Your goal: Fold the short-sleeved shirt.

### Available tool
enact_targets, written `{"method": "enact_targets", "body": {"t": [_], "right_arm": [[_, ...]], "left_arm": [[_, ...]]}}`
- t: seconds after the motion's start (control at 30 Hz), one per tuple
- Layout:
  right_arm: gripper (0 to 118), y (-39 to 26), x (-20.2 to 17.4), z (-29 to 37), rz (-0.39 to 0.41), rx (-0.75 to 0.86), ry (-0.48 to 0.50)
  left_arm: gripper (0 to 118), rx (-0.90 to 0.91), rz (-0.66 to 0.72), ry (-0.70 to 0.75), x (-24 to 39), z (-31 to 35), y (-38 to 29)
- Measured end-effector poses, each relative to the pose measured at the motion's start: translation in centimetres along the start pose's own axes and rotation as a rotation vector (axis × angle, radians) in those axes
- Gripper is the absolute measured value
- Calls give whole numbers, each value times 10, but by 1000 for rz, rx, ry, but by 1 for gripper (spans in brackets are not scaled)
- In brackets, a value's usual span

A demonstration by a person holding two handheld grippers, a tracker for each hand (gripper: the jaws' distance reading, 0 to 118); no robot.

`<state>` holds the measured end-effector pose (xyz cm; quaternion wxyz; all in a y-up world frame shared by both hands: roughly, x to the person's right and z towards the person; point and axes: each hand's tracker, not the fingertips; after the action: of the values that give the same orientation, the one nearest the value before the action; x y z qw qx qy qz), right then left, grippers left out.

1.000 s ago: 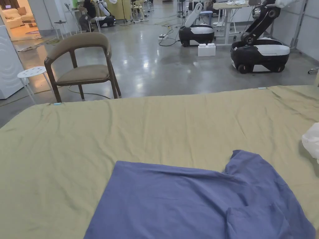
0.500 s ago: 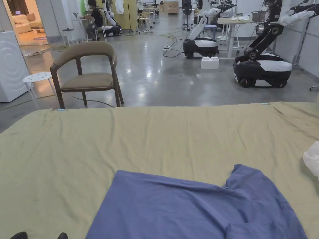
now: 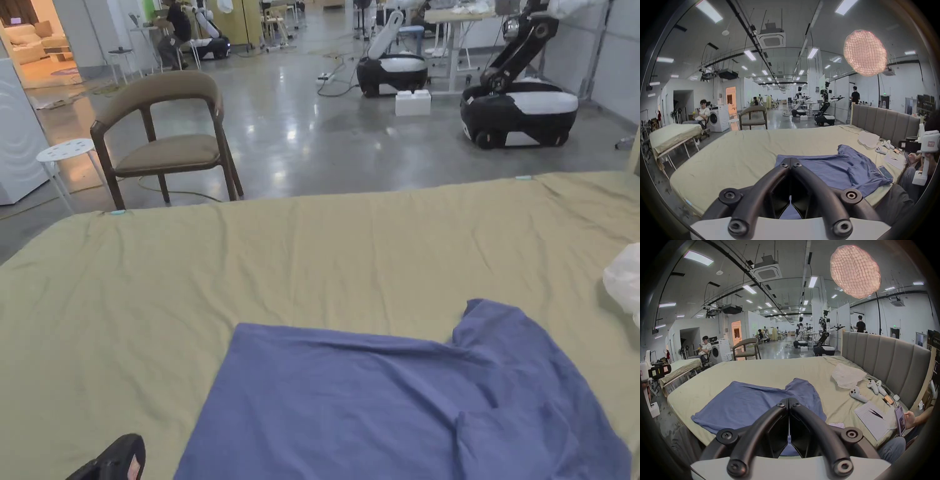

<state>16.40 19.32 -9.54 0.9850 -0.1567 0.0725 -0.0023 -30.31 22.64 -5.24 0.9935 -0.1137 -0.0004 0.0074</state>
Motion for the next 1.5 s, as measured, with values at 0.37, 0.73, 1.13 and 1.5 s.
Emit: {"method": "enact_targets", "body": {"t": [0.37,0.73,1.13,1.5], "right_arm": [[0,-18,-1,0,-23,-84,-4],[0,-22,5,9,-17,-181,-48],[68,-56,43,-23,-132,-339,-161],[69,-124,90,-107,-258,-686,-174]], "left_arm": [[80,-463,21,39,-105,-73,-111],[54,-737,177,-8,-125,-128,-168],[4,-842,-77,-52,-79,-147,-164],[4,-868,-18,-21,-82,-156,-165]]}}
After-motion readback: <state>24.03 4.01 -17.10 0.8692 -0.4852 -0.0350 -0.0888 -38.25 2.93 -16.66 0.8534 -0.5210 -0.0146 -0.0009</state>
